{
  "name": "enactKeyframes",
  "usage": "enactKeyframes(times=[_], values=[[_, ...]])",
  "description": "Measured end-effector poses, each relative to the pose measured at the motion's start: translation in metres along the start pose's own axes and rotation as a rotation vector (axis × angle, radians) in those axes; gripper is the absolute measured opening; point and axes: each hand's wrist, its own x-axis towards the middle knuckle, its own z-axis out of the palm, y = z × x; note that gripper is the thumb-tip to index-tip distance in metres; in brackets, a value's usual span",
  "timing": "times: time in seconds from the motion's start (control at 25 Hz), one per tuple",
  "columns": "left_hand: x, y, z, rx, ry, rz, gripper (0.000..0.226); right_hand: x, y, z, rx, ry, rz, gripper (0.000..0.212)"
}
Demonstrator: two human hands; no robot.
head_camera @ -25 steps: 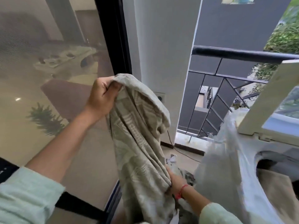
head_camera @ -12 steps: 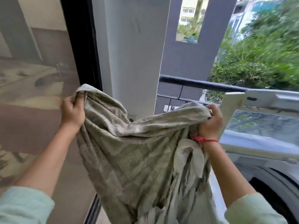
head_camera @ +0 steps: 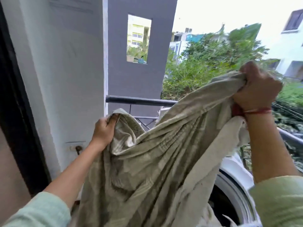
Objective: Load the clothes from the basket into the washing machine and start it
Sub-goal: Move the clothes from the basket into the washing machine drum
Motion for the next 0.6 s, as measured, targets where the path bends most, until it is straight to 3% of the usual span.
enactKeyframes(times=[0.08,0.12,0.16,0.24,0.28,0.32,0.36,0.48,0.6], values=[[-0.017,-0.002,0.039,-0.016,-0.105,-0.026,0.054,-0.043,0.045,0.014,-0.008,-0.192,0.059,0.022],[-0.027,-0.007,0.055,-0.012,-0.152,-0.053,0.054,-0.077,0.073,0.028,-0.049,-0.387,0.063,0.023],[-0.036,-0.016,0.068,0.008,-0.197,-0.083,0.055,-0.119,0.103,0.041,-0.077,-0.694,0.129,0.029],[-0.054,-0.034,0.091,0.091,-0.287,-0.136,0.059,-0.183,0.152,0.056,-0.135,-1.314,0.362,0.071],[-0.061,-0.041,0.102,0.149,-0.354,-0.158,0.057,-0.216,0.154,0.067,-0.071,-1.494,0.462,0.097],[-0.065,-0.046,0.112,0.212,-0.454,-0.18,0.049,-0.235,0.147,0.073,0.02,-1.635,0.483,0.104],[-0.067,-0.051,0.121,0.287,-0.586,-0.205,0.039,-0.237,0.12,0.068,0.085,-1.803,0.472,0.095],[-0.062,-0.064,0.133,0.495,-0.958,-0.273,0.033,-0.225,0.05,0.072,0.193,-1.925,0.189,0.066],[-0.067,-0.1,0.109,0.583,-0.891,-0.373,0.023,-0.228,0.005,0.094,0.308,-1.889,0.111,0.068]])
